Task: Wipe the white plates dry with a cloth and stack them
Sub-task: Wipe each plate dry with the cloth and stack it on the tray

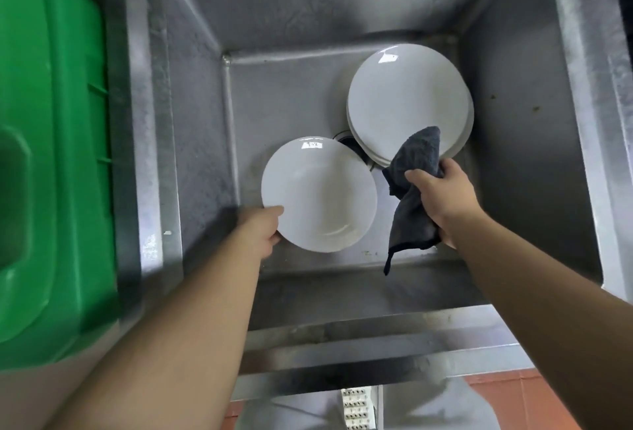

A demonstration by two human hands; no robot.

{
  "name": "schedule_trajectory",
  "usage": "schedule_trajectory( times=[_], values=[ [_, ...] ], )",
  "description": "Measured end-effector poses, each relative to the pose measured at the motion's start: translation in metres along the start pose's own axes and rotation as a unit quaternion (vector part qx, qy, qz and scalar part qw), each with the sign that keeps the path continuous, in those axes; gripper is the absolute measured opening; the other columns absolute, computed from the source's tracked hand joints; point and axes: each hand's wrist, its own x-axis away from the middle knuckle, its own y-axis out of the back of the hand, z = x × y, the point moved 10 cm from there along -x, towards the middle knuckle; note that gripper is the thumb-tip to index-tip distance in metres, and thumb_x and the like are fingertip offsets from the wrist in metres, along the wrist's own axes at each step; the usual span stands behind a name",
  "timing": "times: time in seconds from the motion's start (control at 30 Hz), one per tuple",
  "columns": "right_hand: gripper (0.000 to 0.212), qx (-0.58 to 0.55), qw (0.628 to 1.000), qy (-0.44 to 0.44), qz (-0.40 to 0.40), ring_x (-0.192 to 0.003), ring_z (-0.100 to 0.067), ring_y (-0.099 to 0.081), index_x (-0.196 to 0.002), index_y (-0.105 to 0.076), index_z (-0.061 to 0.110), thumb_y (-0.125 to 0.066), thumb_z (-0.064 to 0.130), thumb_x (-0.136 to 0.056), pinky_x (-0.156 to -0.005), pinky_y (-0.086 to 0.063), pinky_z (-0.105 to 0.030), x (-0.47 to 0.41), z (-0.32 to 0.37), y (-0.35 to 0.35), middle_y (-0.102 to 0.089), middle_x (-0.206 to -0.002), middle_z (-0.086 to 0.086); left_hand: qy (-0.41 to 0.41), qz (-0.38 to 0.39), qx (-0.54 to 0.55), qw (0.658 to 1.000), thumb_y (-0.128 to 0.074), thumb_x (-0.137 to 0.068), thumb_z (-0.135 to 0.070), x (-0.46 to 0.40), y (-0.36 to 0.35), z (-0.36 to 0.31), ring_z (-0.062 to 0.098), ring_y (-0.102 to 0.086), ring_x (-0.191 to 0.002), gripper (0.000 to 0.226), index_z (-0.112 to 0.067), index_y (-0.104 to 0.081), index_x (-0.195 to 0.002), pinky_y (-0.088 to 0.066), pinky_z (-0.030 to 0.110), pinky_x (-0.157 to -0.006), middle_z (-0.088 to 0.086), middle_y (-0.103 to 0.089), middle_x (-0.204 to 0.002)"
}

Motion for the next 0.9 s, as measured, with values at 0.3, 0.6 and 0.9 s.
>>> schedule_trajectory(
  times=[0.3, 0.6, 0.9],
  values=[
    [0.013, -0.069, 0.997, -0.009, 0.031, -0.095, -0.027, -0.073, -0.101, -0.064, 0.039, -0.064, 0.042, -0.089, -0.082, -0.063, -0.048, 0.037, 0.024, 0.019, -0.073, -0.107, -0.001, -0.053, 0.059, -0.005, 0.997, -0.053, -0.104, 0.003, 0.06, 0.004, -0.029, 0.033, -0.064, -0.122, 0.039, -0.013, -0.057, -0.14, -0.052, 0.054, -0.111, 0.011, -0.066, -0.137],
    [0.029, -0.175, 0.983, -0.009, 0.054, -0.096, -0.025, -0.071, -0.126, -0.06, 0.031, -0.061, 0.041, -0.098, -0.071, -0.055, -0.034, 0.103, 0.074, 0.045, -0.072, -0.108, -0.002, -0.116, 0.055, 0.085, 0.988, -0.052, -0.103, 0.003, 0.17, 0.041, -0.072, 0.035, -0.063, -0.122, 0.038, -0.012, -0.053, -0.139, -0.059, 0.054, -0.096, 0.011, -0.063, -0.134],
    [0.029, -0.145, 0.973, 0.162, 0.078, -0.1, -0.032, -0.073, -0.106, -0.065, 0.037, -0.06, 0.047, -0.079, -0.095, -0.059, -0.055, 0.204, 0.216, 0.071, -0.075, -0.108, -0.006, -0.251, 0.034, 0.109, 0.961, -0.049, -0.102, -0.006, 0.303, 0.077, -0.144, 0.028, -0.068, -0.088, 0.02, -0.013, -0.067, -0.106, -0.057, 0.029, -0.049, 0.005, -0.078, -0.091]
  ],
)
